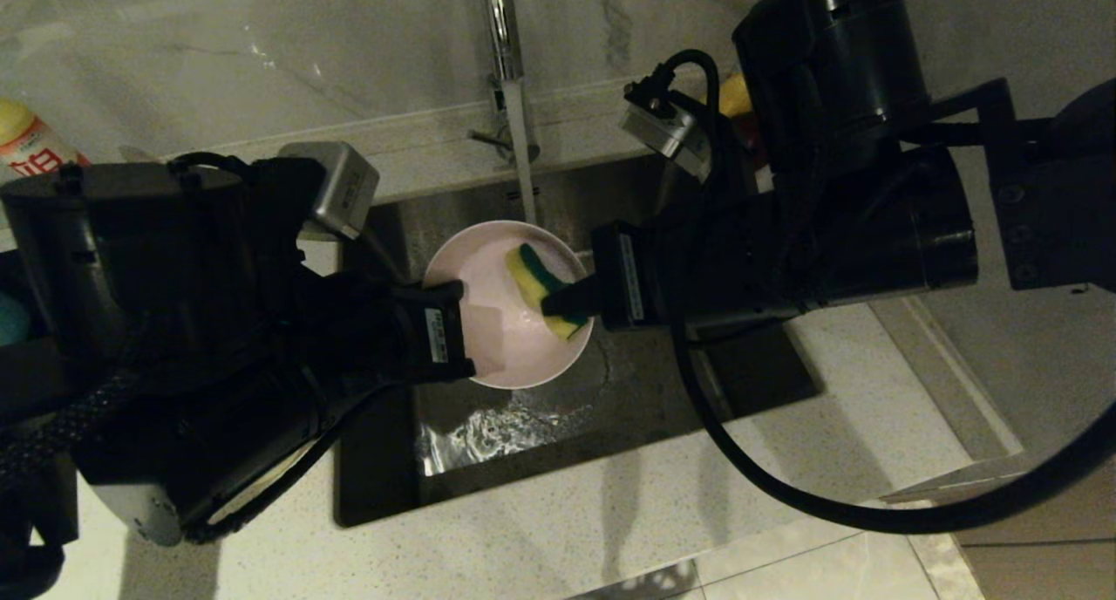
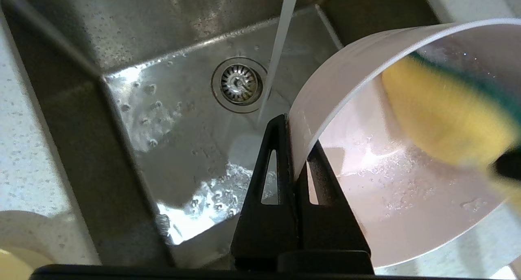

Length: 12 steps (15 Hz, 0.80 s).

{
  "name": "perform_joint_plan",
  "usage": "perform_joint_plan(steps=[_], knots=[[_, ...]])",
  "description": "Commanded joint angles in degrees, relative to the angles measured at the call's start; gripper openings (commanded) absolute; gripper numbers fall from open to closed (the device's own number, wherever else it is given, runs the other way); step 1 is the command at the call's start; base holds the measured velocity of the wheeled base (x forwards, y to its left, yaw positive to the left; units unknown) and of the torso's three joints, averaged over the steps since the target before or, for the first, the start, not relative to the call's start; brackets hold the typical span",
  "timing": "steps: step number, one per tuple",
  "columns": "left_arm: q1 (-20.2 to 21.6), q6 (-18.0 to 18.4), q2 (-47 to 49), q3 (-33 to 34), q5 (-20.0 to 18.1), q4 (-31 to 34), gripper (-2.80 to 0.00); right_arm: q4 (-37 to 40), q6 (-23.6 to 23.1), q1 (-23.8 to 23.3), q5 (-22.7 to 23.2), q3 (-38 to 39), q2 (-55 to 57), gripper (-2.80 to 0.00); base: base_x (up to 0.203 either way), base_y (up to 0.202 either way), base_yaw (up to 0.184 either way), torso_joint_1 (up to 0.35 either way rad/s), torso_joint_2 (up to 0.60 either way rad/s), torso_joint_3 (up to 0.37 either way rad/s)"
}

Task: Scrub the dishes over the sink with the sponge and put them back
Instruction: Wipe the bowl

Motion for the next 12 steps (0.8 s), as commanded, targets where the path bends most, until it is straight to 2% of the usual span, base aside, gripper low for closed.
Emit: perform_joint_plan(steps=[1, 3, 5, 9, 12], knots=[[-0.2, 1.7, -0.1, 3.1, 0.2, -3.6, -2.8, 0.2, 0.1, 1.0, 0.1, -0.6, -0.7, -2.8, 0.0, 0.0, 0.0, 0.0, 0.0, 0.0], [-0.3, 5.4, 0.6, 6.9, 0.2, -9.7, -2.8, 0.1, 0.2, 1.8, 0.0, -1.1, -0.7, -2.8, 0.0, 0.0, 0.0, 0.0, 0.0, 0.0], [-0.3, 6.6, 1.3, 8.6, 0.2, -13.8, -2.8, 0.3, 0.4, 2.2, 0.1, -1.3, -1.2, -2.8, 0.0, 0.0, 0.0, 0.0, 0.0, 0.0], [-0.2, 6.2, 0.2, 7.7, 2.7, -14.0, -2.8, 1.6, 0.3, 2.4, -0.1, 0.9, -3.3, -2.8, 0.0, 0.0, 0.0, 0.0, 0.0, 0.0], [-0.2, 6.1, -0.9, 5.6, 2.9, -13.6, -2.8, 1.6, 0.1, 2.4, -0.2, 3.9, -4.1, -2.8, 0.0, 0.0, 0.0, 0.0, 0.0, 0.0]])
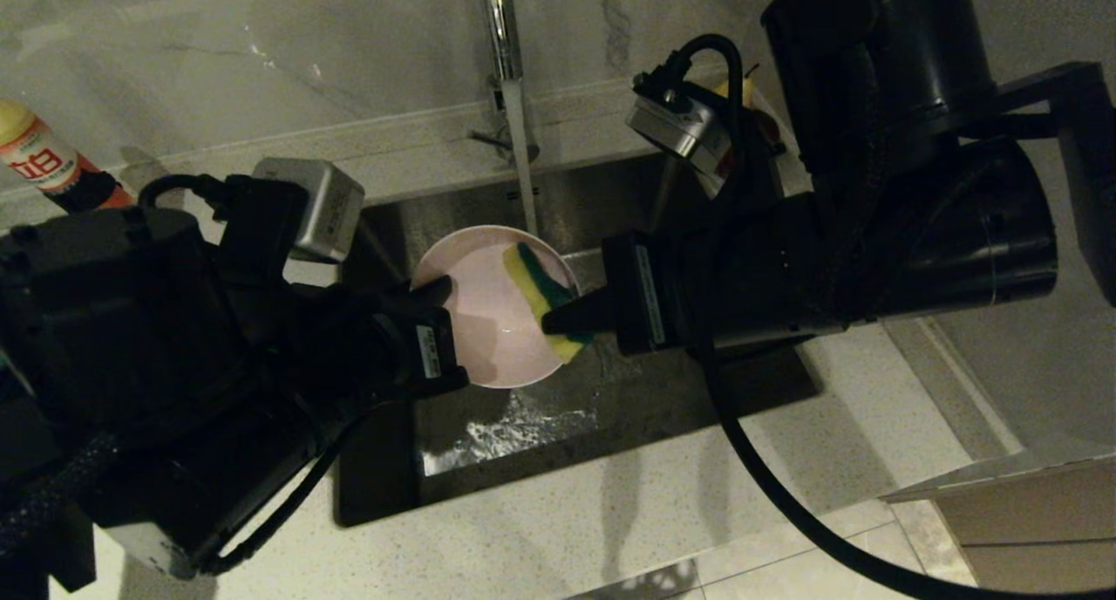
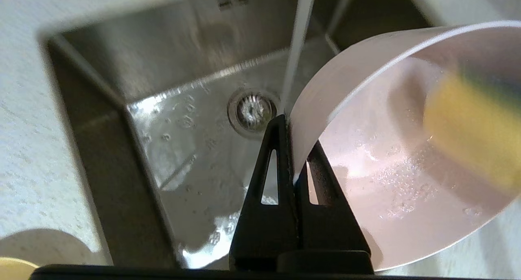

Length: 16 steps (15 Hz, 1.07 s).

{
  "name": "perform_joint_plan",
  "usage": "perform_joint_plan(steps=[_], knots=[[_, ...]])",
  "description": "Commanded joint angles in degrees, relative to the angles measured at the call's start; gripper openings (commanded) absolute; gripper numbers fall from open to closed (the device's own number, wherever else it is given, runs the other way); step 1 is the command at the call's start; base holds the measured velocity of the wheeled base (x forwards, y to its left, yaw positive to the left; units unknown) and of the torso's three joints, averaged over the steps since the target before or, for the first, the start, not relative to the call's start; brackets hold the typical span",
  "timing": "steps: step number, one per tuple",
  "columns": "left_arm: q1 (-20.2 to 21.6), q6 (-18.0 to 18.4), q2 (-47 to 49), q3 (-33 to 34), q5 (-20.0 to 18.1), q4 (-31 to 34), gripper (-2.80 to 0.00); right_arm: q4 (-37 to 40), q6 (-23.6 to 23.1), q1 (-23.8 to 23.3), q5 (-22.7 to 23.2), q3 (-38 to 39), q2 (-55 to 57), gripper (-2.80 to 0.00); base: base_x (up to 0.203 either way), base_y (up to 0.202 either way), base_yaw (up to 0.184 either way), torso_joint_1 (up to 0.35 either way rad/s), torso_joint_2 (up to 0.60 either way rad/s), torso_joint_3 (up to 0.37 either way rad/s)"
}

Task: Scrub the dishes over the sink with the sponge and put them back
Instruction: Wipe the bowl

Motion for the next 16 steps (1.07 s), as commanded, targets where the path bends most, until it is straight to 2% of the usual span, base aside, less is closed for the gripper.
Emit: perform_joint_plan(steps=[1, 9, 16], knots=[[0.1, -0.1, -1.1, -1.6, 0.3, 0.2, -2.8, 0.1, 0.0, 0.1, 0.1, 1.7, -1.0, -2.8, 0.0, 0.0, 0.0, 0.0, 0.0, 0.0], [0.1, -0.5, -2.2, -2.1, 0.4, 0.4, -2.8, 0.0, 0.4, 4.3, 0.0, -3.8, 6.2, -2.8, 0.0, 0.0, 0.0, 0.0, 0.0, 0.0], [0.1, -1.5, -1.5, -2.3, 0.4, 0.4, -2.8, 0.0, 0.5, 4.5, -0.1, -5.5, 6.7, -2.8, 0.0, 0.0, 0.0, 0.0, 0.0, 0.0]])
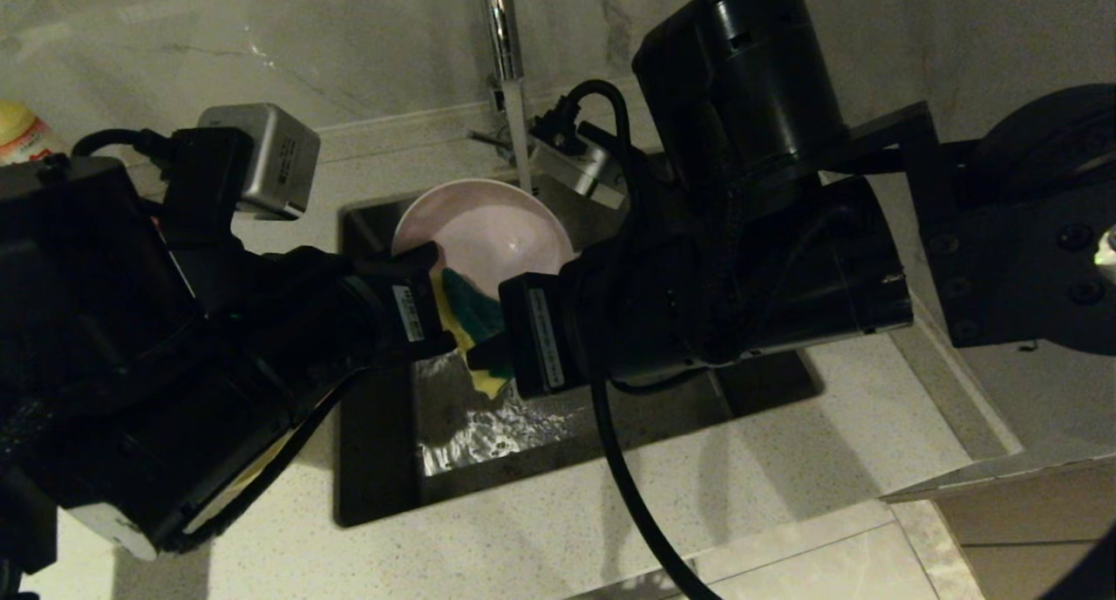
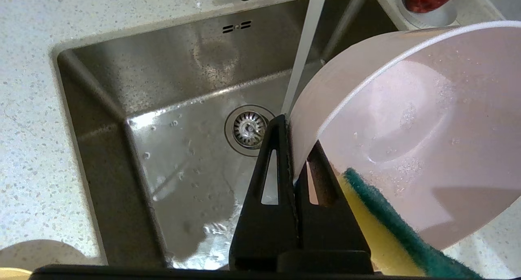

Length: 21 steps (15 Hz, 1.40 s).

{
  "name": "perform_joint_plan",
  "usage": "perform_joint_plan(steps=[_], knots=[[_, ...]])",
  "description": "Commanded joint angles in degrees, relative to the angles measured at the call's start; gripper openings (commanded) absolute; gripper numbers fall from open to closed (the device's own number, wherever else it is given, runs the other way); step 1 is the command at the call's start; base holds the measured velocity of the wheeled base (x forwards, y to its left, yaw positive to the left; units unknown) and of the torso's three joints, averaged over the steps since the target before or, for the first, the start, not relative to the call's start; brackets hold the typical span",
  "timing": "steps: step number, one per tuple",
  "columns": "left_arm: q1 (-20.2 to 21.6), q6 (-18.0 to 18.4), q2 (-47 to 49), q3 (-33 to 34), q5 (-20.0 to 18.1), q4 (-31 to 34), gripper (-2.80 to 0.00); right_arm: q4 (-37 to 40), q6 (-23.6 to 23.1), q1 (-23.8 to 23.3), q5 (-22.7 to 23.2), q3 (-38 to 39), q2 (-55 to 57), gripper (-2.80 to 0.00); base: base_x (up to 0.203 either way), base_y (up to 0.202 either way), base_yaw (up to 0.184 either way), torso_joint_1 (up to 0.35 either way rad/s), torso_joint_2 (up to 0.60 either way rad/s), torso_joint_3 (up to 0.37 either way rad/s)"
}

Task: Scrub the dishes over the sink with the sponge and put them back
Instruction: Wipe the bowl

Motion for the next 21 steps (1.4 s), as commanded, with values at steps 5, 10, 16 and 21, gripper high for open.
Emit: perform_joint_plan(steps=[5, 10, 16, 21], knots=[[0.0, -0.5, -0.4, -0.2, 0.2, 1.0, -2.8, 0.1, 0.1, -3.0, -0.3, 2.9, -4.3, -2.8, 0.0, 0.0, 0.0, 0.0, 0.0, 0.0], [0.0, -0.6, -0.5, -0.7, 0.2, 1.4, -2.8, 0.8, 0.1, -3.8, -0.3, 3.1, -6.7, -2.8, 0.0, 0.0, 0.0, 0.0, 0.0, 0.0], [-0.4, -0.7, 0.2, 0.3, 0.0, 1.5, -2.8, 3.8, -0.3, -3.9, -0.3, -5.5, -4.2, -2.8, 0.0, 0.0, 0.0, 0.0, 0.0, 0.0], [-0.9, -0.7, 0.3, 0.4, -0.1, 1.5, -2.8, 4.1, -0.6, -3.0, 0.1, -7.3, -2.8, -2.8, 0.0, 0.0, 0.0, 0.0, 0.0, 0.0]])
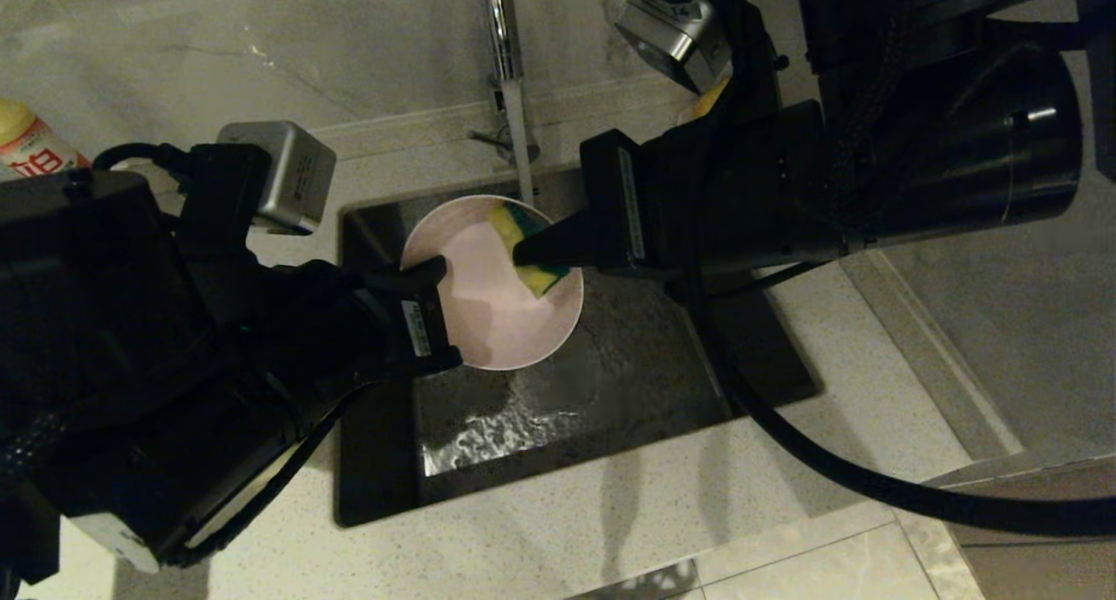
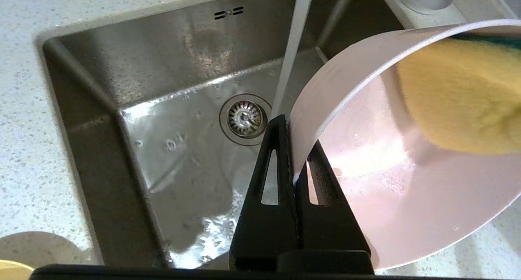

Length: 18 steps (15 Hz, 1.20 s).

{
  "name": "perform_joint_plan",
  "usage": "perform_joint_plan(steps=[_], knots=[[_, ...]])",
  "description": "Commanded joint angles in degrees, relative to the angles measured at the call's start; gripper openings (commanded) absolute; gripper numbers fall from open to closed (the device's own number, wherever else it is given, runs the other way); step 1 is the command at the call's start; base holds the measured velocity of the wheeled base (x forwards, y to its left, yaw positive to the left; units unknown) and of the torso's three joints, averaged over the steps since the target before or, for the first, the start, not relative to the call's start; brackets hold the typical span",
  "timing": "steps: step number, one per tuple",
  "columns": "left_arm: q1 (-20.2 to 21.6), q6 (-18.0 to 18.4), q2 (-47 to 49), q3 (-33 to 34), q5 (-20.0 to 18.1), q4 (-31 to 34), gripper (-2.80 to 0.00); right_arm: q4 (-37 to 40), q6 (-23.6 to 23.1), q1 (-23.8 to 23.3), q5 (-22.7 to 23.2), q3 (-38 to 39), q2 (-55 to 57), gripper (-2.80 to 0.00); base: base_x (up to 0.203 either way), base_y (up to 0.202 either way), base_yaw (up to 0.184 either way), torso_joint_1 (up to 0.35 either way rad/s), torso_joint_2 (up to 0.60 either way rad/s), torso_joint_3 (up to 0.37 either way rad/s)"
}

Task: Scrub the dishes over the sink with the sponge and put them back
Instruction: Wipe the bowl

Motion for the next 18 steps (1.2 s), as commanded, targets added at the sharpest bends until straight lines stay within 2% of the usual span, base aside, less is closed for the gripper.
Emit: perform_joint_plan(steps=[1, 4, 11, 15, 18], knots=[[-0.1, -0.1, 0.2, 0.0, 0.2, -0.2, -2.8, 0.4, 0.1, 1.3, 0.1, -1.0, 0.9, -2.8, 0.0, 0.0, 0.0, 0.0, 0.0, 0.0], [-0.1, -0.1, 0.2, -0.1, 0.3, -0.2, -2.8, 0.6, 0.1, 3.1, 0.0, -1.1, 0.6, -2.8, 0.0, 0.0, 0.0, 0.0, 0.0, 0.0], [1.5, -1.2, 0.1, 0.3, 0.4, -0.1, -2.8, 0.7, 0.2, 1.7, -0.3, 4.2, -6.8, -2.8, 0.0, 0.0, 0.0, 0.0, 0.0, 0.0], [5.0, -4.0, 0.7, -1.7, 0.0, 3.5, -2.8, 0.8, 0.0, 1.5, -0.4, 8.4, -12.7, -2.8, 0.0, 0.0, 0.0, 0.0, 0.0, 0.0], [8.6, -9.5, 3.3, -6.0, -0.2, 11.8, -2.8, 1.8, -0.1, 1.4, -0.4, 9.3, -17.1, -2.8, 0.0, 0.0, 0.0, 0.0, 0.0, 0.0]])
